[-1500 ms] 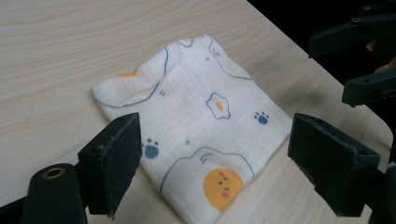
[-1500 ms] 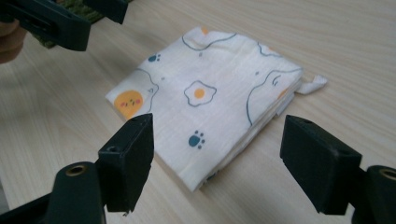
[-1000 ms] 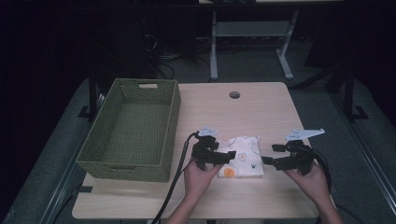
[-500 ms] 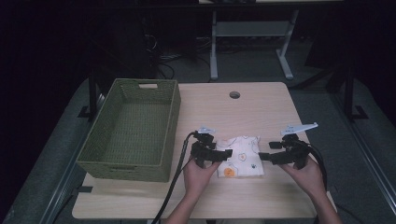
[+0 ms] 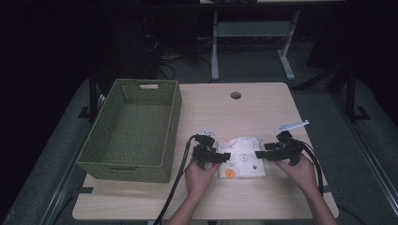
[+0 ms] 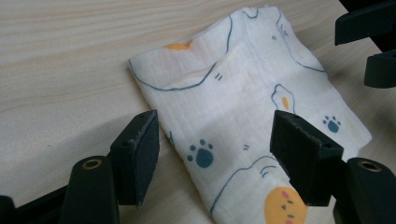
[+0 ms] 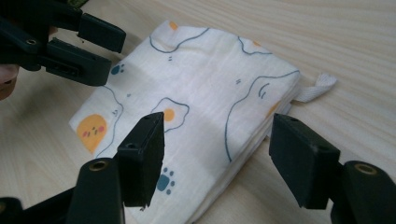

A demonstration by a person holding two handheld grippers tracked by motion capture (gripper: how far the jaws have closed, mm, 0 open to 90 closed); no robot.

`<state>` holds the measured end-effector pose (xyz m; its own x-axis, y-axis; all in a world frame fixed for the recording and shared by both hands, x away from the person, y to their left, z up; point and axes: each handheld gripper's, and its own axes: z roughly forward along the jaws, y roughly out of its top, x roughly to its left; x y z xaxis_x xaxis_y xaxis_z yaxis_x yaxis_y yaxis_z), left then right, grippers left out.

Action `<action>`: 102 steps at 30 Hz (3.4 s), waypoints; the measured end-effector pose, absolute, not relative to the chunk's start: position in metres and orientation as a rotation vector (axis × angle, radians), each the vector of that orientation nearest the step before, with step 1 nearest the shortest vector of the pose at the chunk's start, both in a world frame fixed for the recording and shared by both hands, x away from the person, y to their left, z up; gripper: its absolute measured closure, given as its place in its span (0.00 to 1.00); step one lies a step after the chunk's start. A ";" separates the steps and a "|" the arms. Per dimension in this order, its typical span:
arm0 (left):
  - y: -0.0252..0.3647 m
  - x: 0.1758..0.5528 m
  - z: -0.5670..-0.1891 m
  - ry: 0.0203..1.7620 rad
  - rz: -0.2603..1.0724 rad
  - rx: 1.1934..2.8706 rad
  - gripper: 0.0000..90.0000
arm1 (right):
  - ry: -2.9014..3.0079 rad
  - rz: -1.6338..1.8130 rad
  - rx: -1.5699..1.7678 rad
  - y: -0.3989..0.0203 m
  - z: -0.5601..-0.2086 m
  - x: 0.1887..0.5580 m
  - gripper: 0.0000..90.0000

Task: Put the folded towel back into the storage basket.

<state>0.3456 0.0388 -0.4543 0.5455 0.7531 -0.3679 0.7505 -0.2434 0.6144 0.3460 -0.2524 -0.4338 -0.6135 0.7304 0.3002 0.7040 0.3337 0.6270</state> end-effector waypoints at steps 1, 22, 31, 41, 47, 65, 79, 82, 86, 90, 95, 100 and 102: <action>0.039 0.346 -0.455 1.212 0.003 2.009 0.38 | 2.540 1.156 1.380 -0.252 -0.435 0.347 0.40; 0.030 0.345 -0.462 1.174 0.054 2.082 0.62 | 2.572 1.040 1.469 -0.244 -0.456 0.359 0.57; 0.029 0.348 -0.463 1.151 0.065 2.107 0.80 | 2.554 0.985 1.467 -0.238 -0.459 0.358 0.73; 0.031 0.354 -0.463 1.134 0.042 2.117 0.93 | 2.529 1.062 1.554 -0.235 -0.463 0.356 0.93; 0.035 0.354 -0.455 1.127 0.044 2.104 0.94 | 2.505 1.168 1.600 -0.238 -0.460 0.356 0.94; 0.042 0.357 -0.431 1.108 0.080 2.124 0.94 | 2.472 1.311 1.611 -0.242 -0.448 0.353 0.94; 0.042 0.363 -0.438 1.129 0.100 2.187 0.94 | 2.512 1.141 1.672 -0.229 -0.463 0.360 0.68; 0.042 0.364 -0.441 1.137 0.093 2.205 0.94 | 2.502 1.119 1.654 -0.226 -0.462 0.360 0.65; 0.041 0.365 -0.445 1.142 0.090 2.226 0.94 | 2.514 1.105 1.623 -0.218 -0.463 0.360 0.78; 0.039 0.366 -0.448 1.139 0.084 2.246 0.94 | 2.510 1.131 1.613 -0.211 -0.466 0.360 0.90; 0.039 0.366 -0.447 1.137 0.081 2.243 0.94 | 2.537 1.215 1.630 -0.212 -0.468 0.362 0.94; 0.043 0.364 -0.433 1.116 0.097 2.224 0.94 | 2.502 1.361 1.664 -0.219 -0.462 0.363 0.94; 0.045 0.365 -0.427 1.113 0.105 2.215 0.94 | 2.476 1.419 1.649 -0.223 -0.452 0.361 0.94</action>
